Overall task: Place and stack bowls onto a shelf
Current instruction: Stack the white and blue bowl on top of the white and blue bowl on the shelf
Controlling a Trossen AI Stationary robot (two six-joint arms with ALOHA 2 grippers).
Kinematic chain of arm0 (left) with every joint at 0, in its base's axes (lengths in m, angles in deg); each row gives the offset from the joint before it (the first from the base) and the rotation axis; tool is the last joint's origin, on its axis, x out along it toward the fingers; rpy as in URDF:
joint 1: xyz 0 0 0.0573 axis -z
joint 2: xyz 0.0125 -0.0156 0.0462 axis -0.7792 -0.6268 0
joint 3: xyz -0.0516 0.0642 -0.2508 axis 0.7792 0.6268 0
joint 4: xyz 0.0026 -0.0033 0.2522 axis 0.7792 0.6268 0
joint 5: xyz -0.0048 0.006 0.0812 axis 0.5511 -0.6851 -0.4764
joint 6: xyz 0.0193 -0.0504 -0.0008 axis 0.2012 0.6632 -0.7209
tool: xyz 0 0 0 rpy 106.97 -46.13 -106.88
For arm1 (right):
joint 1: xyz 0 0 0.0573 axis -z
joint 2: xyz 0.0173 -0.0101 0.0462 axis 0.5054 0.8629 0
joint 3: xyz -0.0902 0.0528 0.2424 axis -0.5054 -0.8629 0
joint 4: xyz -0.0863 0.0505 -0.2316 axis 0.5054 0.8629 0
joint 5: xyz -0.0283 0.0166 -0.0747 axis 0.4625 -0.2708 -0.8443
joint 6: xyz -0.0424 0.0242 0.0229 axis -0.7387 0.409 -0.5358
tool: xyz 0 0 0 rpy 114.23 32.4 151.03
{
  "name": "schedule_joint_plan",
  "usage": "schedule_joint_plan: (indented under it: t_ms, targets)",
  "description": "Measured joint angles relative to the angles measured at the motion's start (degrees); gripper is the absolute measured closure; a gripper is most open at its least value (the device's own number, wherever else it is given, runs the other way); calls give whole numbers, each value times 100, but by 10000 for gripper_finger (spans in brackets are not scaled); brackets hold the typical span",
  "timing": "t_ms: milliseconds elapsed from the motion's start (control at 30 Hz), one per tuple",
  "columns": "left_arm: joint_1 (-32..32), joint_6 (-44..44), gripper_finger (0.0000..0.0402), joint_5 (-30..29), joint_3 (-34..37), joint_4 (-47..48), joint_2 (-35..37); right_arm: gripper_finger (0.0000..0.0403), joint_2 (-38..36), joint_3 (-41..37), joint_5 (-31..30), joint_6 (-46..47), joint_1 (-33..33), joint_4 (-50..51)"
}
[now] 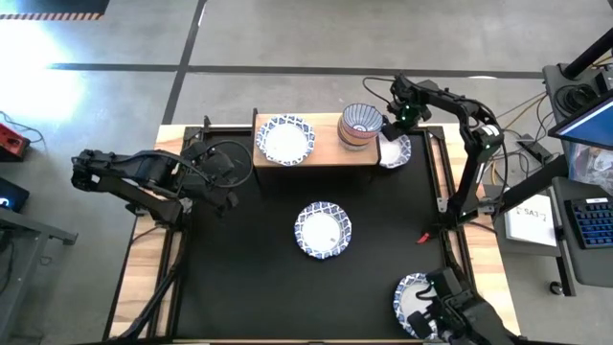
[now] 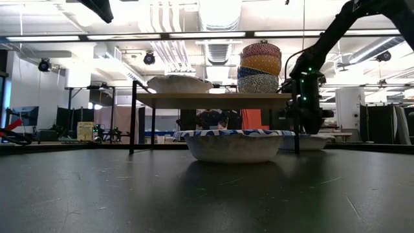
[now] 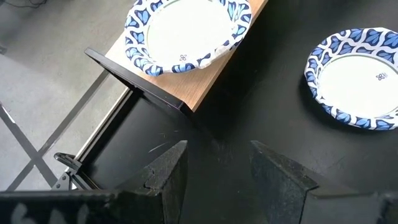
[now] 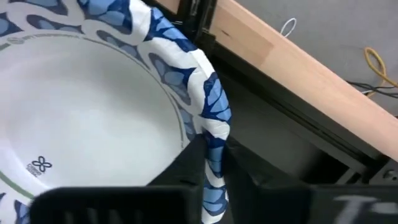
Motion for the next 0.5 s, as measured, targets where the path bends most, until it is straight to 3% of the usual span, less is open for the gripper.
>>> schedule_joint_plan:
  t_ms: [100, 367, 500]
  targets:
    - [-1, 0, 248, 0, 0, -1, 0, 388, 0, 4, 63, -23, 0, 32]
    - [-2, -6, 248, 2, 0, -2, 0, 393, 0, 439, 73, -120, 0, 942]
    - [-2, -33, 248, 3, 0, -6, 0, 394, 0, 937, -397, 105, 0, 1379]
